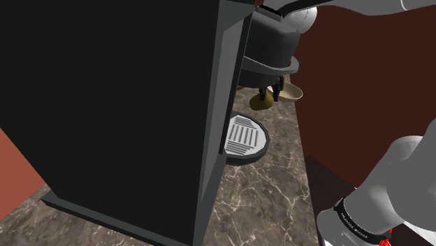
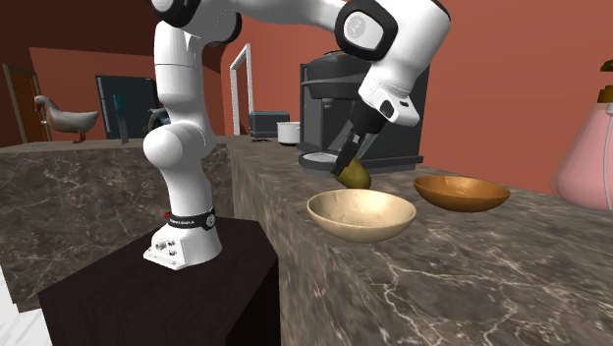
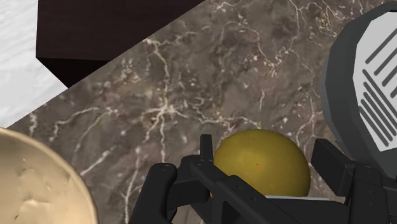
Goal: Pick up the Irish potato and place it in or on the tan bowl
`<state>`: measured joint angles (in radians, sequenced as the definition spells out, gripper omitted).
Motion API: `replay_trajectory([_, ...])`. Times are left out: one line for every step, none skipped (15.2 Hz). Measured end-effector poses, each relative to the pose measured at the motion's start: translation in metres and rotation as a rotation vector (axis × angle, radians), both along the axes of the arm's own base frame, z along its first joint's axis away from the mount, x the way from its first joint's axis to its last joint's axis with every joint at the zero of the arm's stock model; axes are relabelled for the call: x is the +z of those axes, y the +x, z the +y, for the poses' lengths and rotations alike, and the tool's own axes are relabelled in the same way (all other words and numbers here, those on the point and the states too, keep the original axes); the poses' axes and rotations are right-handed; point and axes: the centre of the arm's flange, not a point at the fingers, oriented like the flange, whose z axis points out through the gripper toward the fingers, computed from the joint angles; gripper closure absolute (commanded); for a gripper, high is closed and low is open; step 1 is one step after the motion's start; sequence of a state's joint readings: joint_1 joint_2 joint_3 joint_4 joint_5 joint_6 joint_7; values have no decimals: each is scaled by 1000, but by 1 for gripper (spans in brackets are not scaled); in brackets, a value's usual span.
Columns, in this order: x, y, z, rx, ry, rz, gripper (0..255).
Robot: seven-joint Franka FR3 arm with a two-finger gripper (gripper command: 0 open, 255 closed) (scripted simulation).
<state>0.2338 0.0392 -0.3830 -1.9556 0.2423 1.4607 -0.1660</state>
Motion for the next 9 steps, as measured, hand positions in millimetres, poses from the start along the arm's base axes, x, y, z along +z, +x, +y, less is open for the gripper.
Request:
replay_trajectory([6, -1, 1, 0, 0, 0, 255])
replay_trajectory([11, 0, 1, 0, 0, 0, 255])
replay_trajectory([16, 1, 0, 0, 0, 0, 255])
replay_trajectory([21, 1, 0, 0, 0, 0, 255])
replay_trajectory([27, 1, 1, 0, 0, 0, 255])
replay_trajectory([31, 0, 0, 0, 0, 0, 255])
replay_trajectory([37, 0, 0, 0, 0, 0, 255])
replay_trajectory([43, 1, 0, 0, 0, 0, 255])
replay_trajectory([48, 0, 1, 0, 0, 0, 255])
